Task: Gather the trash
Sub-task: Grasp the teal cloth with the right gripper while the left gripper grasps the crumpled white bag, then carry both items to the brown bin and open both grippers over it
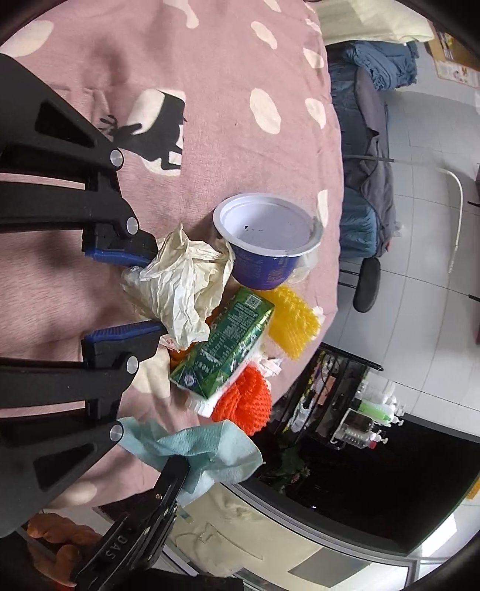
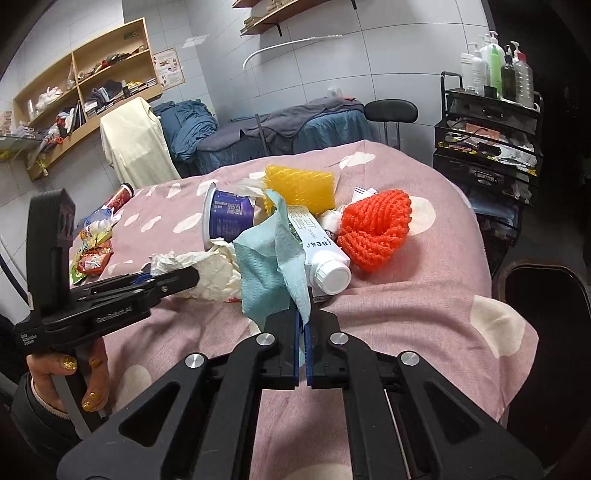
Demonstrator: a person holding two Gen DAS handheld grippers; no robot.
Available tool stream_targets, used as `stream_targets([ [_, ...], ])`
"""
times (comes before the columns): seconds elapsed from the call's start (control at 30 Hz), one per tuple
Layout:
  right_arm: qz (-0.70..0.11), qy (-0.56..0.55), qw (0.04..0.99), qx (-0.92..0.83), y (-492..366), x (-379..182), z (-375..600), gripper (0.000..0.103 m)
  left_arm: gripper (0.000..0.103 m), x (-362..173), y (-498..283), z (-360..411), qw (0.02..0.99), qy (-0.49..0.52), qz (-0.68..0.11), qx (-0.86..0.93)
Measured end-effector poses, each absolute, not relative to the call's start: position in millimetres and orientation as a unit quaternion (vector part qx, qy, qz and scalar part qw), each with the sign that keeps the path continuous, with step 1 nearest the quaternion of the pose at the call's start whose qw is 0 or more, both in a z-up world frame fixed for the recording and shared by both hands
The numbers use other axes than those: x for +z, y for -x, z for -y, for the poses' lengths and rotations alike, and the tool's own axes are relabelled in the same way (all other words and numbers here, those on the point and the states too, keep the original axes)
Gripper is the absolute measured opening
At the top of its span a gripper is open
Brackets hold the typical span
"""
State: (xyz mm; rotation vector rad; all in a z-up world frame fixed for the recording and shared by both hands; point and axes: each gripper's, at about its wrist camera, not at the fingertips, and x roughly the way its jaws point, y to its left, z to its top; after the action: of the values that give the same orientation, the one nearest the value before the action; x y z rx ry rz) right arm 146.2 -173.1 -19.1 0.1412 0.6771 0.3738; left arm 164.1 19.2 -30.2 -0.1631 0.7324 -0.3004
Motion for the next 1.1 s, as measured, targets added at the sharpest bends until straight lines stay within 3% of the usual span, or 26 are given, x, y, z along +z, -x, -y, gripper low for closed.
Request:
stream_targets([
  [0.57,-0.279,-0.092,0.946,0.137,-96.1,-1.0,222.5,0.003,0.023,22.3,-109.1,13.2,0.937,0.08,-0.27,-0.209],
  [1.1,-0.266,-0.144,0.953,0.02,-80.8,-10.6,312.4,0.003,0.023,30.4,-112.7,94.9,0.918,0.04,-0.257,-0.299],
])
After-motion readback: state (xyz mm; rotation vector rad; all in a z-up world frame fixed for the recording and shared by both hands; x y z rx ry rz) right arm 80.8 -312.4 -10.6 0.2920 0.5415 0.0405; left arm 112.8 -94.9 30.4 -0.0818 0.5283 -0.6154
